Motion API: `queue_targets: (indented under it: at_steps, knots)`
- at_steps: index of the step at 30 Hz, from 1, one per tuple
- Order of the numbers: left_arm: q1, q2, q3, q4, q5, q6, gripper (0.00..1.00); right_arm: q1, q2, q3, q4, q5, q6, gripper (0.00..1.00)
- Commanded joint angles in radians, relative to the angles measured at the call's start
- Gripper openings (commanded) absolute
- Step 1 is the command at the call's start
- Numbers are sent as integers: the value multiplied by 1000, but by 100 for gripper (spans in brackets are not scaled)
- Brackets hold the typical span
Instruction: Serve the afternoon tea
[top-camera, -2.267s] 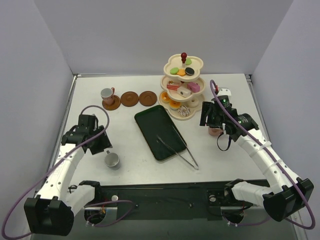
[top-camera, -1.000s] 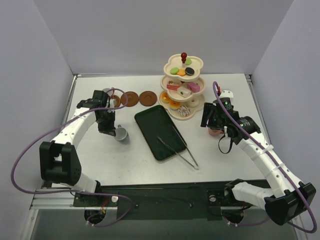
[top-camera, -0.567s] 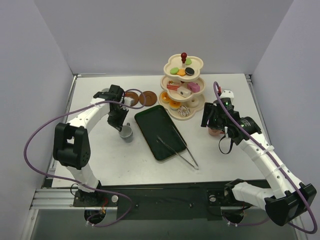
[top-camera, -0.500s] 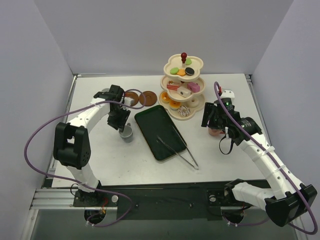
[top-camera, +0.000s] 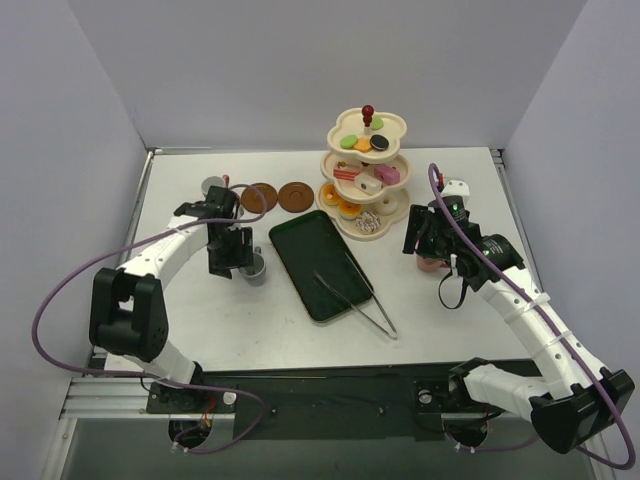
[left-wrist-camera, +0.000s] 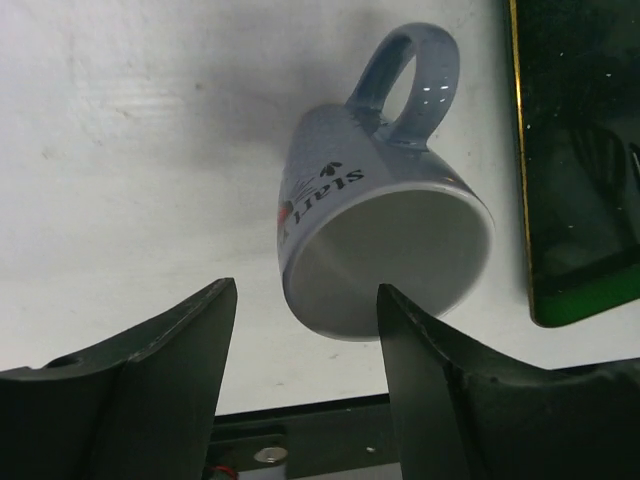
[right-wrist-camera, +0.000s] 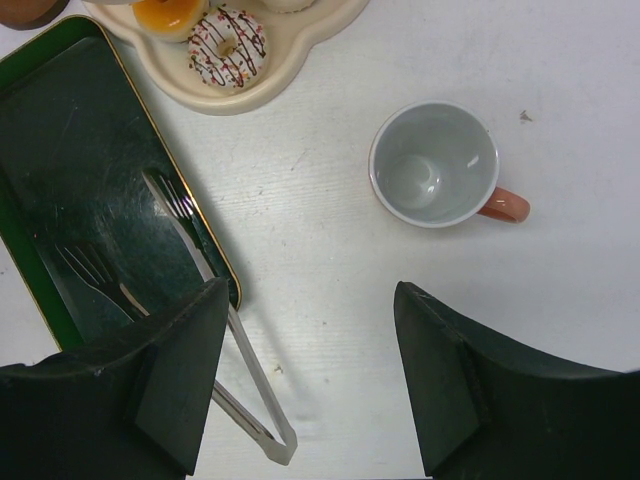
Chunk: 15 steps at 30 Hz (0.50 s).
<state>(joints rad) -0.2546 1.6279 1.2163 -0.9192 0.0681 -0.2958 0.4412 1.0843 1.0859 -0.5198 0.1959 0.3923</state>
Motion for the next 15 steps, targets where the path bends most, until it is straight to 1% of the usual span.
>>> queue_targets:
  at_steps: [1,4,6,7,8,9,10,12,13,14,15]
  knots:
    - [32,-106,-112,126,99,-235,68,5,3,3,0,27,-3,62]
    - [63,-120,-156,195,127,-290,63,5,8,6,0,22,-3,62]
    - [71,-117,-153,215,125,-293,57,5,8,5,1,17,-4,62]
    - [74,-109,-149,221,122,-293,51,5,8,5,1,17,-4,62]
    - [80,-103,-137,227,118,-290,48,7,8,5,1,16,-4,62]
    - [83,-91,-129,227,116,-286,43,5,8,5,1,16,-6,62]
    - [93,-76,-114,230,122,-273,40,5,5,3,1,16,-4,62]
    - [107,-48,-83,224,136,-240,29,5,-1,-1,1,19,-3,62]
    - [116,-37,-69,221,142,-220,14,5,-6,-1,1,22,-4,62]
    - [120,-14,-43,215,154,-182,8,5,-9,-4,1,23,-3,62]
    - [123,-2,-22,198,160,-120,0,5,-12,-6,1,25,-3,62]
